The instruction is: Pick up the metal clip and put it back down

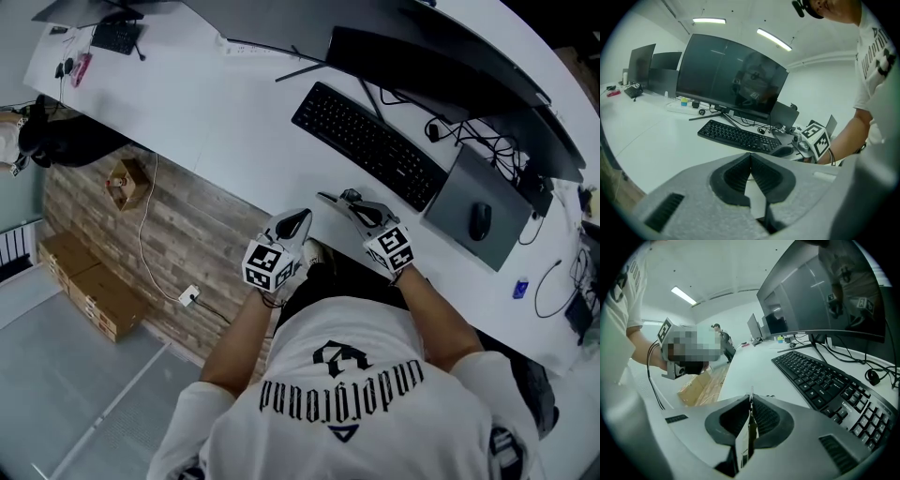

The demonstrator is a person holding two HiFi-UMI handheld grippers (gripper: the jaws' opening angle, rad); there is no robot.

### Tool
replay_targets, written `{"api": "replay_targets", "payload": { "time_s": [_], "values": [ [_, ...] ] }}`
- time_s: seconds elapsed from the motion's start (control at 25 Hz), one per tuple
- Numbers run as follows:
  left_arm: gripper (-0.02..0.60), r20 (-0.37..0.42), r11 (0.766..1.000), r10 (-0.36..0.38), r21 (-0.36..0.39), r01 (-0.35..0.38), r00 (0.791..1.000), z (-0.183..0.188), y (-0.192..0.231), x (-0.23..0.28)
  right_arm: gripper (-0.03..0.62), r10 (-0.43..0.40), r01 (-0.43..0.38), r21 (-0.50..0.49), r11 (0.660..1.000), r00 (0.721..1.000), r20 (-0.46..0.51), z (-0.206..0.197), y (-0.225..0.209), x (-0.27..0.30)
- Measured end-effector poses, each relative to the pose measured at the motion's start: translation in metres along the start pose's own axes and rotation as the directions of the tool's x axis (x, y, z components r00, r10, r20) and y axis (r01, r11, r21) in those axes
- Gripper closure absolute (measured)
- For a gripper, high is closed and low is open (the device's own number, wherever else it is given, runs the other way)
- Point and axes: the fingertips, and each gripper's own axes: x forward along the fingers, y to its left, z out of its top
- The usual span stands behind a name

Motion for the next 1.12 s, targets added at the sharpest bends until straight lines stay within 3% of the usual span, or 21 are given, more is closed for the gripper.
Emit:
{"api": "replay_targets", "payload": {
  "time_s": [0.48, 0.76, 1.12],
  "values": [
    [0.569, 0.0, 1.0, 0.003, 0.005, -0.003, 1.0, -0.001, -0.002, 0.0, 0.56, -0.009, 0.008, -0.032, 0.999, 0.999, -0.037, -0.013, -0.014, 0.01],
    [0.569, 0.005, 1.0, 0.01, 0.022, -0.01, 1.0, 0.001, -0.004, -0.01, 0.554, -0.077, 0.073, -0.061, 0.995, 0.995, -0.067, -0.018, -0.024, 0.012],
    [0.569, 0.055, 0.999, 0.018, 0.047, -0.02, 0.998, 0.01, -0.007, -0.042, 0.48, -0.19, 0.188, -0.054, 0.981, 0.982, -0.019, -0.002, -0.033, -0.006]
  ]
}}
